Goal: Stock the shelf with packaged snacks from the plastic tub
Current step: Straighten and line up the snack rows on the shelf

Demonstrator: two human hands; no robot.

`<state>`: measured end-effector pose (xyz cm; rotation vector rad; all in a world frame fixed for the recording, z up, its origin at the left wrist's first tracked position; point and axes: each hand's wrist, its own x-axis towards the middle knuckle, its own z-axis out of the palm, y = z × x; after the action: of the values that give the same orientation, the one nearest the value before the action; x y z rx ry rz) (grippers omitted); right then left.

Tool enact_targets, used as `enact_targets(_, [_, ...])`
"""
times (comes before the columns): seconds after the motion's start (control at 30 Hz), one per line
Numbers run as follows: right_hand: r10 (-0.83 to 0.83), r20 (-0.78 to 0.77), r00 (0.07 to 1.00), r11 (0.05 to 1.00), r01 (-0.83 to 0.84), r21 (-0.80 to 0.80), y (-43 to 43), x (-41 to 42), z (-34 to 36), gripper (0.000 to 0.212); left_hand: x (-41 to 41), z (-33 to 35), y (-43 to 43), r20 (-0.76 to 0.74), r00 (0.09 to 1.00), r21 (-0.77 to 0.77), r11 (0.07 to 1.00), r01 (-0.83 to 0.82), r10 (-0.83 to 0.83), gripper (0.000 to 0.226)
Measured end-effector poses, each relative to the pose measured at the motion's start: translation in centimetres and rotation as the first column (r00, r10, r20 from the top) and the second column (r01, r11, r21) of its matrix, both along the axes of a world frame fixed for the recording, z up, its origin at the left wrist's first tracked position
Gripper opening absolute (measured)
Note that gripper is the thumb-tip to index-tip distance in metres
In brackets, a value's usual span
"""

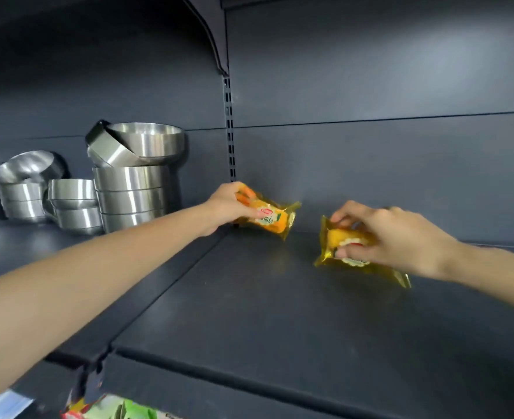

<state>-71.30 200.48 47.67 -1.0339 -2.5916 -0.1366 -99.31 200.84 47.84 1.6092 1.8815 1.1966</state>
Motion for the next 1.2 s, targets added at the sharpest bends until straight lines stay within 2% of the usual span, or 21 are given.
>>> enact_targets(0.07, [0.006, 0.032, 0.999, 1.0, -0.006, 0.019, 0.6, -0.1, 0.4, 0.052, -1.2, -0.7, 2.0, -0.038, 0.999, -0.012, 0.999, -0.032, 0.031, 0.042])
enact_targets(0.13, [0.002, 0.133, 0.991, 1.0, -0.004, 0.017, 1.1, -0.1, 0.8, 0.059, -1.8, -1.6, 3.7, -0.062, 0.997, -0.024, 0.999, -0.047, 0.045, 0.041])
enact_targets(0.23, [-0.006, 0.293, 0.956, 0.996, 0.031, -0.082, 1.4, 0.1, 1.0, 0.06, -2.2, -2.2, 5.4, -0.083, 0.995, -0.027, 0.998, -0.052, 0.05, 0.038])
enact_targets(0.37, [0.047, 0.177, 0.983, 0.903, 0.034, -0.429, 1.7, 0.3, 1.3, 0.059, -2.7, -2.2, 5.9, -0.096, 0.994, -0.061, 0.997, -0.052, 0.046, 0.047])
enact_targets(0.43, [0.072, 0.152, 0.986, 0.883, 0.007, -0.469, 2.0, -0.3, 1.7, 0.065, -3.2, -2.5, 5.9, -0.07, 0.997, -0.081, 0.996, -0.039, 0.034, 0.046])
enact_targets(0.5, [0.072, 0.144, 0.987, 0.922, -0.011, -0.387, 2.7, -1.9, 1.8, 0.065, -3.6, -2.9, 5.8, -0.053, 0.998, -0.08, 0.996, -0.031, 0.027, 0.039])
enact_targets(0.63, [0.084, -0.031, 0.996, 0.978, -0.089, -0.189, 4.3, -6.7, 0.6, 0.051, -4.2, -2.8, 5.0, 0.001, 1.0, -0.066, 0.998, -0.024, 0.024, 0.032])
enact_targets(0.77, [0.146, -0.024, 0.989, 0.989, -0.146, 0.004, 5.8, -10.8, -0.7, 0.047, -4.5, -2.5, 4.0, 0.067, 0.998, -0.048, 0.999, -0.006, 0.01, 0.015])
enact_targets(0.9, [0.114, -0.008, 0.993, 0.982, -0.112, 0.15, 6.2, -12.8, -1.1, 0.049, -4.4, -2.0, 3.0, 0.259, 0.966, -0.056, 0.998, -0.008, 0.022, 0.042])
enact_targets(1.0, [0.077, 0.006, 0.997, 0.979, -0.077, 0.188, 6.4, -13.8, -1.3, 0.051, -4.2, -1.4, 2.4, 0.356, 0.935, -0.087, 0.995, 0.044, -0.01, 0.057])
enact_targets(1.2, [0.024, -0.009, 1.0, 0.985, -0.022, 0.17, 6.7, -14.4, -1.5, 0.053, -4.4, -1.9, 2.2, 0.296, 0.948, -0.12, 0.979, 0.163, -0.121, 0.061])
